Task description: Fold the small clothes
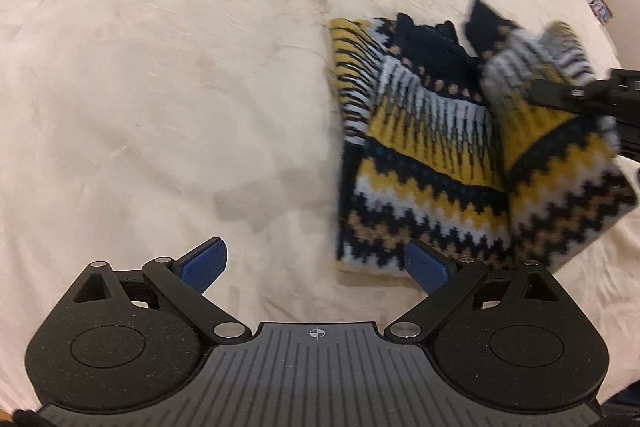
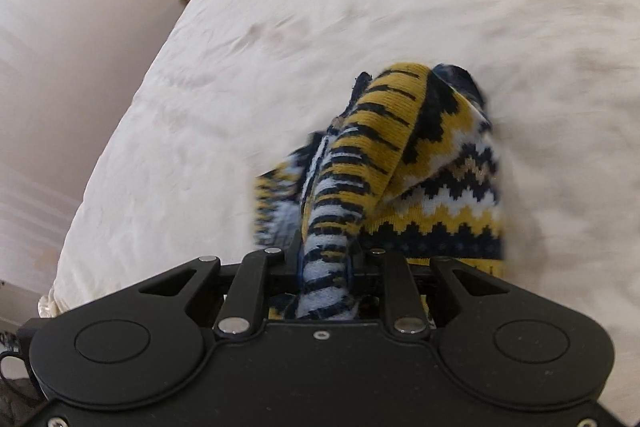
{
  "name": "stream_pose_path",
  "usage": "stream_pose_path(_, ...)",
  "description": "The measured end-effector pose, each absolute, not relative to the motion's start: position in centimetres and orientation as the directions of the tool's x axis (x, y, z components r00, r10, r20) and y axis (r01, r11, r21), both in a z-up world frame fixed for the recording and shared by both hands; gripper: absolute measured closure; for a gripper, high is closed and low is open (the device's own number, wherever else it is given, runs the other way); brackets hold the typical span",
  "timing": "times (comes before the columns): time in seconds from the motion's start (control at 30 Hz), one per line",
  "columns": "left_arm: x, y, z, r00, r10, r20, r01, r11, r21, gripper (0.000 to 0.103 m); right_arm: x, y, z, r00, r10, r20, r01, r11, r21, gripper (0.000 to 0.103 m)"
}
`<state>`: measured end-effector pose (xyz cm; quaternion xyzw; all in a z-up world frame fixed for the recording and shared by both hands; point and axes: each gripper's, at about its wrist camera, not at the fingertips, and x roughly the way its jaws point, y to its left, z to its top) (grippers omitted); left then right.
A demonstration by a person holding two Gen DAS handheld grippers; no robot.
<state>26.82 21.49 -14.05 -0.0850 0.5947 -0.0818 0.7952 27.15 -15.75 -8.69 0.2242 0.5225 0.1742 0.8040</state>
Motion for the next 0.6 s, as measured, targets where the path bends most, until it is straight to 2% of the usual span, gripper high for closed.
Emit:
stream_pose_path(0.17, 27.4, 22.8, -14.2, 0.275, -0.23, -0.933, 0.035, 0.973, -0.23, 0.006, 28.1, -10.2, -10.9, 0.352, 0.455, -0.818, -0.075, 0.885, 0.46, 0.074)
stream_pose_path(0.27, 27.7, 23.4, -14.3, 0.269, -0.23, -0.935, 0.04, 0.973, -0.228, 0.006, 28.8, -8.3, -12.0, 0.323, 0.436, -0.84, -0.087, 0.898, 0.432, 0.066)
stream_pose_path(0.33, 27.9, 23.7, -14.4, 0.264, -0.231, -0.936, 0.045, 0.973, -0.228, 0.006, 29.0, -7.8, -12.4, 0.322, 0.453, -0.831, -0.093, 0.889, 0.449, 0.055)
stream_pose_path(0.47, 28.5, 24.1, -14.3, 0.261, -0.24, -0.935, 0.051, 0.971, -0.235, 0.006, 28.6, -8.9, -11.3, 0.377, 0.528, -0.761, -0.103, 0.841, 0.532, 0.055)
stream_pose_path(0.6, 29.7, 24.2, -13.6, 0.275, -0.266, -0.924, 0.061, 0.964, -0.259, 0.006, 27.5, -10.7, -9.4, 0.443, 0.495, -0.747, -0.134, 0.861, 0.49, 0.052)
